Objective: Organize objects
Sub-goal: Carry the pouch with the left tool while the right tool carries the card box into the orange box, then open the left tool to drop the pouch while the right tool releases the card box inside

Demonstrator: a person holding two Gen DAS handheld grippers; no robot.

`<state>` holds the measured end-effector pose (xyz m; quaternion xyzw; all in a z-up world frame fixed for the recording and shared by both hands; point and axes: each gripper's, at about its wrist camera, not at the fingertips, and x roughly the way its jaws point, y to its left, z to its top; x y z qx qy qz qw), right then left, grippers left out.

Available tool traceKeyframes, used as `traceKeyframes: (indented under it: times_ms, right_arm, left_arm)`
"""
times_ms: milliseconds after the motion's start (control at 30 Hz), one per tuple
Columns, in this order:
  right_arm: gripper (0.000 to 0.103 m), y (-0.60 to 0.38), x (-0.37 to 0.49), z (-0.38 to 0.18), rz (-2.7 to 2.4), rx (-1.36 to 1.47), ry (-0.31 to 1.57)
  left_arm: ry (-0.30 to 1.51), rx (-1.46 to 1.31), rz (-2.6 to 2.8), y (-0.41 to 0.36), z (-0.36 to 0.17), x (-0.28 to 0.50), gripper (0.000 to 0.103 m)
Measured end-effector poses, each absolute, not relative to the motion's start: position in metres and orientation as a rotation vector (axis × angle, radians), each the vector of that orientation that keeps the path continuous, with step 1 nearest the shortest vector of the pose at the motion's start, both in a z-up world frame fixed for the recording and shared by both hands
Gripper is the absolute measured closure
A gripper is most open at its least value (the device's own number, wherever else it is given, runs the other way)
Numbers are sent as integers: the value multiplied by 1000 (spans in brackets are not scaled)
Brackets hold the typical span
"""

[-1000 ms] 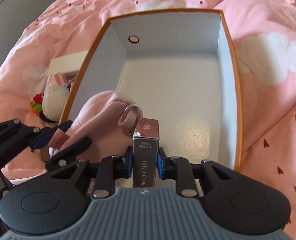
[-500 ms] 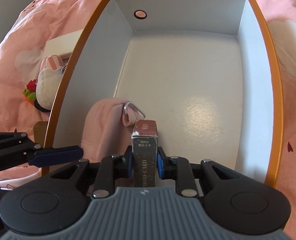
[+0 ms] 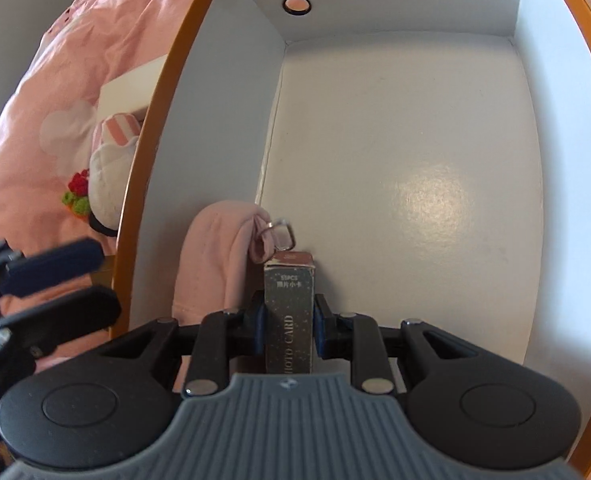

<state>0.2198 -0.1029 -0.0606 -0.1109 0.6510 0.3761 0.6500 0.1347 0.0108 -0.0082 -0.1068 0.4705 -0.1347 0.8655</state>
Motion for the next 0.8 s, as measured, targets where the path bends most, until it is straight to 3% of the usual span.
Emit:
traceKeyframes:
  times_ms: [167, 433, 567, 800]
  right_arm:
    - [73, -110, 220, -56, 841, -209, 1489]
    - [72, -133, 213, -43, 806, -62, 1452]
    - [57, -150, 208, -36, 808, 47, 1428]
    - [56, -159, 191, -28, 806, 113, 1371]
  left_arm:
    - [1005, -256, -291, 17, -14, 132, 60]
    - [1004, -308, -257, 32, -22, 128, 59]
    - [989, -329, -246, 38, -20, 125, 58]
    - [977, -359, -219, 51, -19, 123, 58]
